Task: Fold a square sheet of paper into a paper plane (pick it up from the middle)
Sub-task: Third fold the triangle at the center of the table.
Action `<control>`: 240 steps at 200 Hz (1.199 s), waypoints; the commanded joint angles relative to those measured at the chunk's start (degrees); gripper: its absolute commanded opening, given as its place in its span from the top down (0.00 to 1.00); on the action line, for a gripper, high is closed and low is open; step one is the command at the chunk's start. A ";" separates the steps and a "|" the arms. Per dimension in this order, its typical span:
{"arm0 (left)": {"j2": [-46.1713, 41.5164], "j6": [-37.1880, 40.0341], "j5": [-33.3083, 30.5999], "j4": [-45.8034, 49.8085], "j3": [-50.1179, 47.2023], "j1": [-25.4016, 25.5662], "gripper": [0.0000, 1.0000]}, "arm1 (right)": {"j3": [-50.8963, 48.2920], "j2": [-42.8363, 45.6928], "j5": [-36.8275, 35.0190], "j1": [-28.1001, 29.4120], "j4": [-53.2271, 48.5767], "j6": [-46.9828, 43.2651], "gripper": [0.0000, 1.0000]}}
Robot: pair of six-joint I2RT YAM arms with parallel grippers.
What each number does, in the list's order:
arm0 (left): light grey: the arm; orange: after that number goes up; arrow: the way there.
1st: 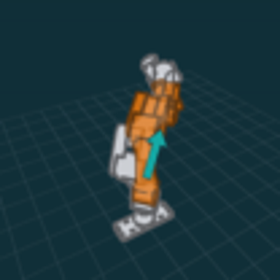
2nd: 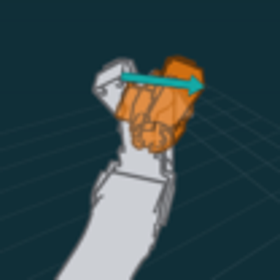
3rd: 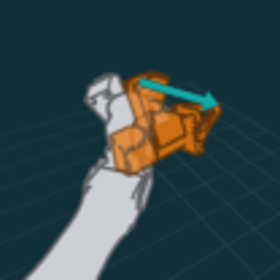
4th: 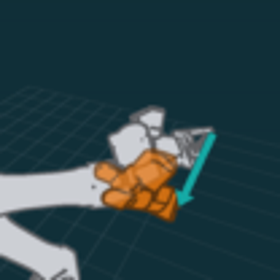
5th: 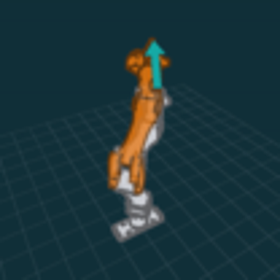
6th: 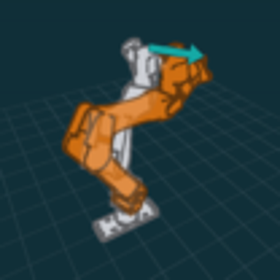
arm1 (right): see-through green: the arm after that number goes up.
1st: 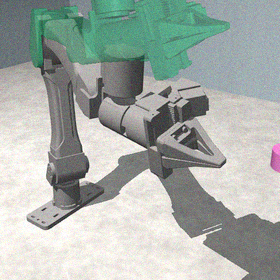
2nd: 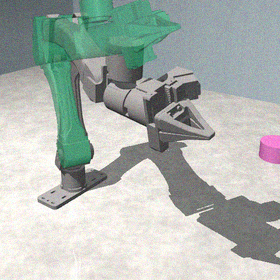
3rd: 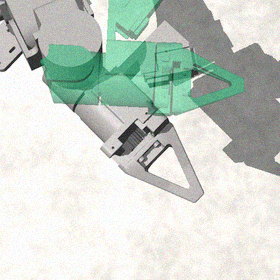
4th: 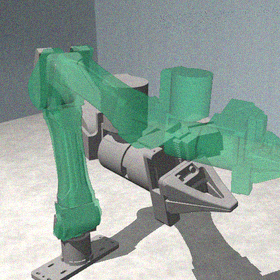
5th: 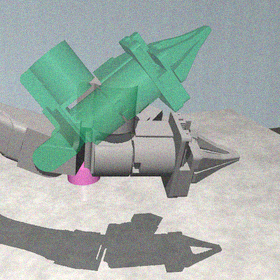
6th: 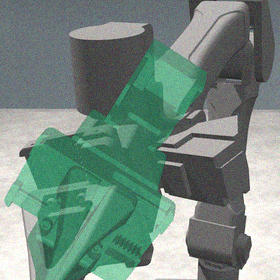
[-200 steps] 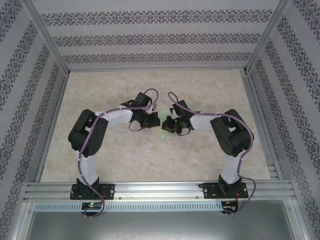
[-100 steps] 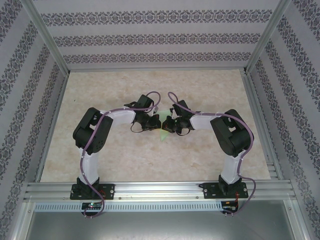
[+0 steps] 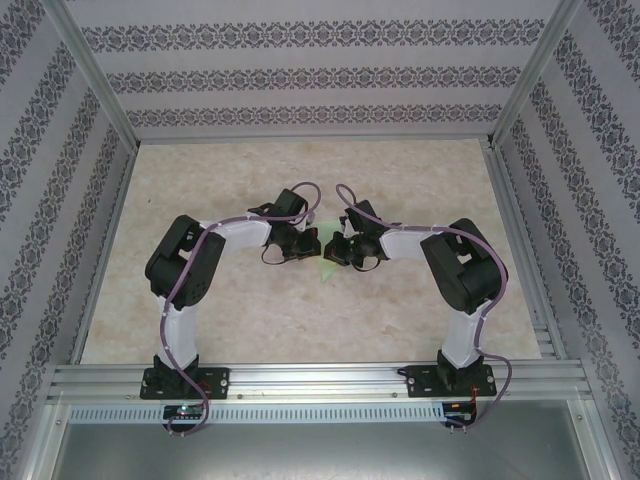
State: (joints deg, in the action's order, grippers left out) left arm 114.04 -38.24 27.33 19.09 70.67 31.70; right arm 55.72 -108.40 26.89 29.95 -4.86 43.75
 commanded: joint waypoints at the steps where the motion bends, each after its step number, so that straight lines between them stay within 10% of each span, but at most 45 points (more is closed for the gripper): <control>1: -2.64 -0.42 0.25 -2.83 -0.22 0.72 1.00 | -1.41 -1.11 -1.32 -0.16 -1.41 -0.96 1.00; 240: 4.45 3.32 -7.58 8.37 1.85 2.25 1.00 | -4.83 5.34 5.61 -3.73 8.98 0.65 1.00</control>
State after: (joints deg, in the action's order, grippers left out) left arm 115.35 -37.91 24.71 20.47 71.75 32.36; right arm 52.29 -105.91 30.24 27.49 -0.30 44.03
